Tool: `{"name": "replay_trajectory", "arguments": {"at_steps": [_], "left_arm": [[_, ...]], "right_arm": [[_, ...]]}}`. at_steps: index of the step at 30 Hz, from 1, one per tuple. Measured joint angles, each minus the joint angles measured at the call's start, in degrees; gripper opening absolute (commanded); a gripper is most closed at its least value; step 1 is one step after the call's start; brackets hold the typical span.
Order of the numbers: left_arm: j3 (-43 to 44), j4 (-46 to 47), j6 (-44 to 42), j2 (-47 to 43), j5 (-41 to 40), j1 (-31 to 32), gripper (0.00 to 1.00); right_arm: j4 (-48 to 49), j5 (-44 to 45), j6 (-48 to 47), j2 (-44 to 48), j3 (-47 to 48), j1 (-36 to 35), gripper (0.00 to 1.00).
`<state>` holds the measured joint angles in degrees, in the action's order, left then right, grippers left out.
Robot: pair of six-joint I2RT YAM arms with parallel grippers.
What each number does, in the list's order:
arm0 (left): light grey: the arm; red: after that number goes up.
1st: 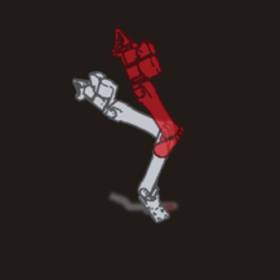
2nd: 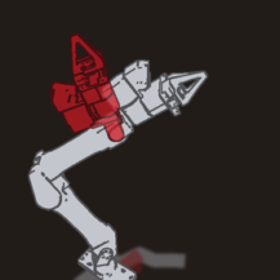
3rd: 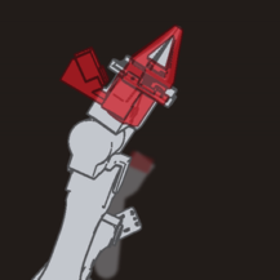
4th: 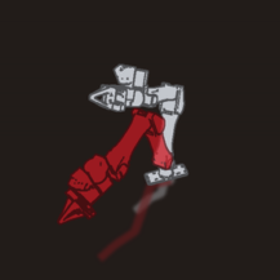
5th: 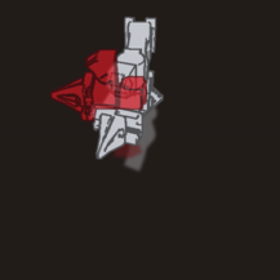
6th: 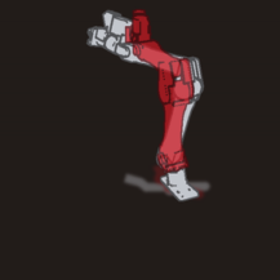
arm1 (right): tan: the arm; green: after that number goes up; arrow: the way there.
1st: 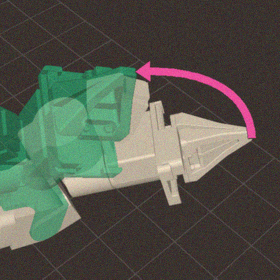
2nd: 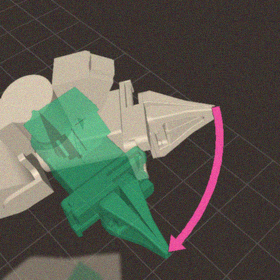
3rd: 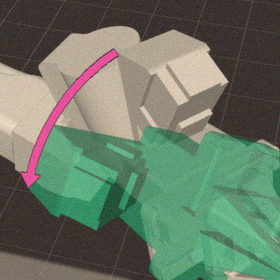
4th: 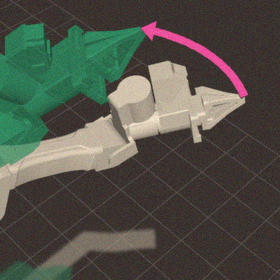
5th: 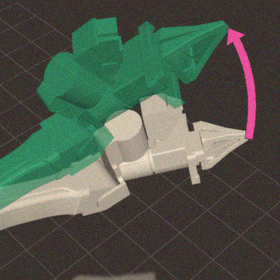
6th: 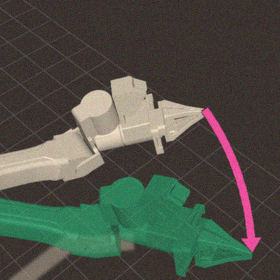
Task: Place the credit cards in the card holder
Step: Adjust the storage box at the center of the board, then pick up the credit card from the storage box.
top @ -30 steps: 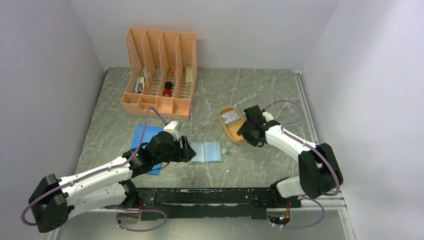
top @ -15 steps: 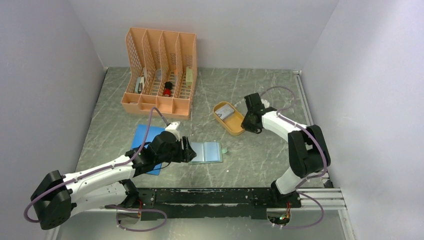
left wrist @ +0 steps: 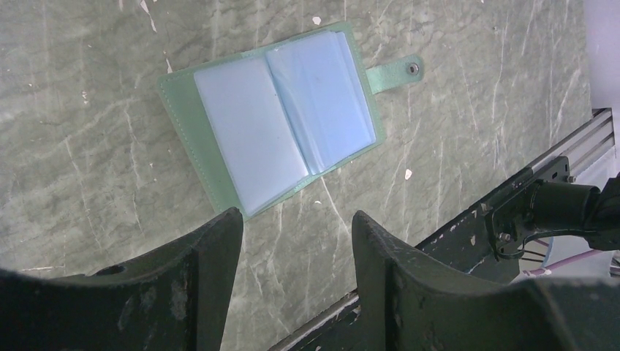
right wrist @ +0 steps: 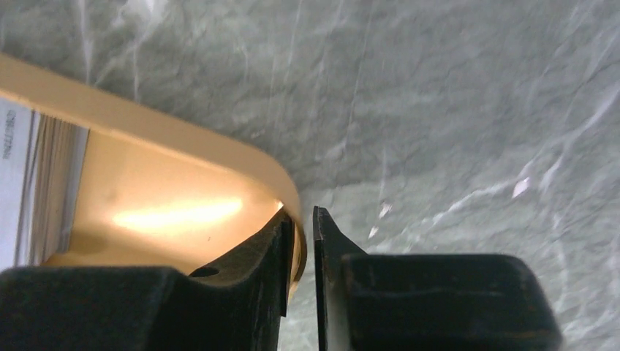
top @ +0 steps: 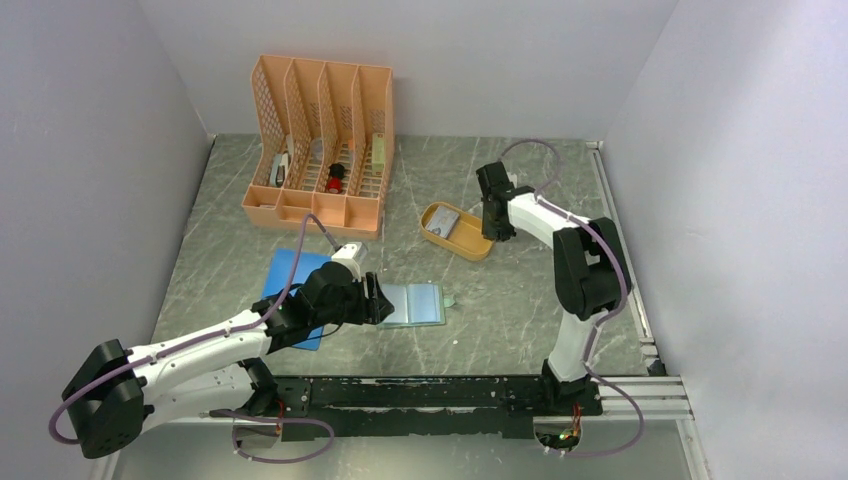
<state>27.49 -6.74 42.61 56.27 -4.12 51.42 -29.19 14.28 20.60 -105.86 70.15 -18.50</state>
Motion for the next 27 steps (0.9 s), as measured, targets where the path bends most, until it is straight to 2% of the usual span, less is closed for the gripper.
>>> {"name": "replay_trajectory", "arguments": {"at_steps": [7,8,11,14,18,20,23,27], "left_arm": [[0.0,-0.09,-0.48,-0.15,0.02,0.0,0.62],[0.0,-0.15,-0.63,-0.31,0.02,0.0,0.62],[0.0,-0.61,-0.81,-1.03,-0.07,0.0,0.62],[0.0,-0.98,-0.81,-2.1,-0.28,0.0,0.62],[0.0,-1.46,-0.76,-3.45,-1.05,0.0,0.62],[0.0,-1.79,-0.55,-3.52,-1.46,0.0,0.62],[0.0,-2.21,0.04,-3.43,-1.88,0.0,0.62],[0.0,-2.51,0.85,-3.17,-2.29,0.0,0.62]], "right_arm": [[-2.67,3.98,-2.6,-3.34,4.2,0.0,0.76],[-3.08,4.35,-2.58,-3.04,4.39,0.0,0.78],[-4.68,5.31,-1.38,-0.35,4.68,-0.37,0.79],[-4.13,4.94,1.46,6.86,3.96,-1.51,0.77],[4.63,-2.47,8.17,19.78,-1.92,-3.45,0.73],[9.11,-6.19,12.0,22.45,-4.63,-4.35,0.73],[15.04,-10.58,17.49,20.33,-7.08,-5.42,0.75],[20.04,-14.34,23.71,12.96,-9.73,-6.51,0.79]]}}
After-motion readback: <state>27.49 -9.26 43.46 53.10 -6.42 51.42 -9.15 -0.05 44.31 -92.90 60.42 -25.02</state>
